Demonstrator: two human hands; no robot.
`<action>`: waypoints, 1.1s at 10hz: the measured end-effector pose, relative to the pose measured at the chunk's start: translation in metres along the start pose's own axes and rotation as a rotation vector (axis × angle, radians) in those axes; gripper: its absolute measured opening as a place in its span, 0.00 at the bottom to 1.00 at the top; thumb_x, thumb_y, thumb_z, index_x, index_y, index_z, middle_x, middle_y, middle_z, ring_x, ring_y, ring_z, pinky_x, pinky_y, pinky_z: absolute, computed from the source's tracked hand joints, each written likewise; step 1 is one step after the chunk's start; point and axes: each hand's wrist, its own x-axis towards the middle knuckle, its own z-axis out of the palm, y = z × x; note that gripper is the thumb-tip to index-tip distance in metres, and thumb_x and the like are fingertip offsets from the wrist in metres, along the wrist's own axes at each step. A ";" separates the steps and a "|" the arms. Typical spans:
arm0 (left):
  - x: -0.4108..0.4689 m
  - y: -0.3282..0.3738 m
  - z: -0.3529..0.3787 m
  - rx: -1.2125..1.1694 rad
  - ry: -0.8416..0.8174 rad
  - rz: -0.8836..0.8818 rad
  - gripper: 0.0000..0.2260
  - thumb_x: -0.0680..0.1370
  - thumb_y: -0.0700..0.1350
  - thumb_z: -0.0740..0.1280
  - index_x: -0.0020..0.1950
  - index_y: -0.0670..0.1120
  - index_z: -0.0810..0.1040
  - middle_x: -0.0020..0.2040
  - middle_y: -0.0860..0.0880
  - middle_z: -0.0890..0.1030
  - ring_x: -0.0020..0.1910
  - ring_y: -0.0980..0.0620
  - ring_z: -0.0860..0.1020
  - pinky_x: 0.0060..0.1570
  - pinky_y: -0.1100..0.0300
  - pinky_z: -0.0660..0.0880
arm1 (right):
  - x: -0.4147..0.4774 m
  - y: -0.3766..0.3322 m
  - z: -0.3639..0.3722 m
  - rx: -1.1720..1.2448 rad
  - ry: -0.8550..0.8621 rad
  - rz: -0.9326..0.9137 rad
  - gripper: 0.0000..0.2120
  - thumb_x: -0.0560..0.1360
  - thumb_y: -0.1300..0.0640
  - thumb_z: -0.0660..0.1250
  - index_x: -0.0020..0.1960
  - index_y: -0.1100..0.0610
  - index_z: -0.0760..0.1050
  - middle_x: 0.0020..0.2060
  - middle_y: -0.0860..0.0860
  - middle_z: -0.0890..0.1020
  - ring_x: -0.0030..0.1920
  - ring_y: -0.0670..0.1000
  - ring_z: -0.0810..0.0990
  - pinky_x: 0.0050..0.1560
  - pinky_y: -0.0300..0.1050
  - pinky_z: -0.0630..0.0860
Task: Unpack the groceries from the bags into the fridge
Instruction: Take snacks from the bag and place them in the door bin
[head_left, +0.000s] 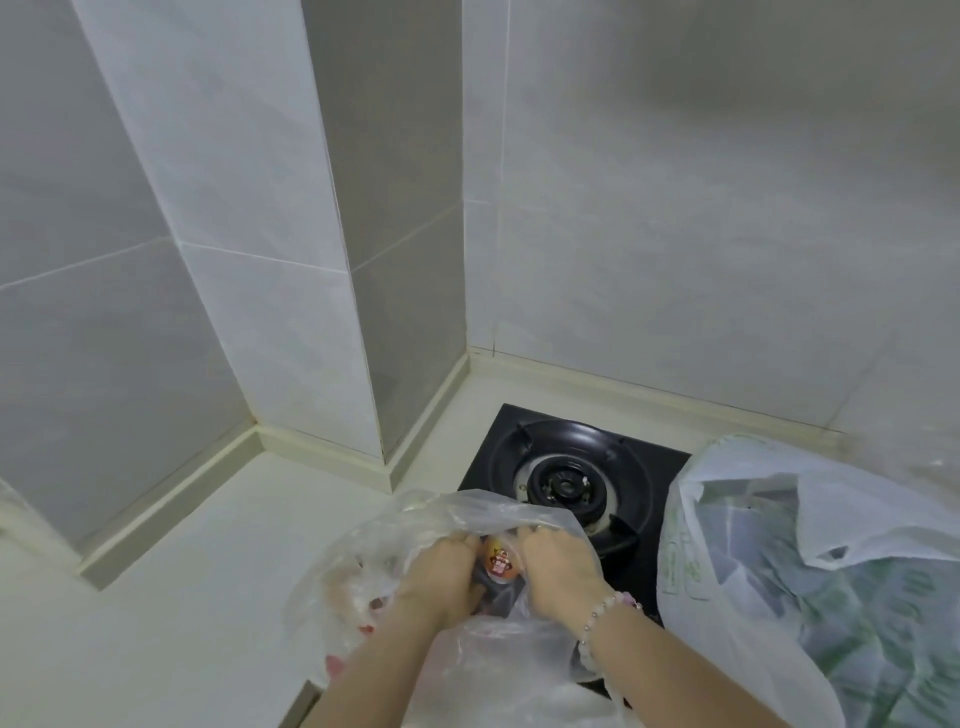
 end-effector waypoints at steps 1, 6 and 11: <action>0.019 0.013 0.008 0.032 -0.024 -0.031 0.21 0.76 0.49 0.65 0.67 0.46 0.67 0.63 0.47 0.74 0.60 0.48 0.74 0.61 0.57 0.70 | 0.006 0.012 0.001 0.017 0.035 -0.020 0.19 0.76 0.62 0.62 0.67 0.59 0.67 0.62 0.57 0.74 0.61 0.58 0.75 0.59 0.51 0.74; 0.045 0.016 0.042 -0.025 -0.028 -0.149 0.26 0.76 0.50 0.64 0.71 0.45 0.60 0.69 0.47 0.68 0.66 0.49 0.70 0.65 0.59 0.66 | 0.013 0.019 -0.006 0.056 0.003 -0.036 0.23 0.75 0.65 0.63 0.69 0.61 0.65 0.65 0.59 0.72 0.64 0.57 0.72 0.62 0.49 0.70; 0.016 -0.021 -0.001 -0.110 -0.025 -0.198 0.28 0.62 0.58 0.72 0.60 0.51 0.75 0.58 0.52 0.77 0.55 0.52 0.76 0.55 0.62 0.72 | 0.028 -0.009 -0.007 0.120 -0.051 -0.201 0.32 0.70 0.64 0.70 0.71 0.59 0.62 0.65 0.57 0.72 0.64 0.58 0.73 0.62 0.50 0.72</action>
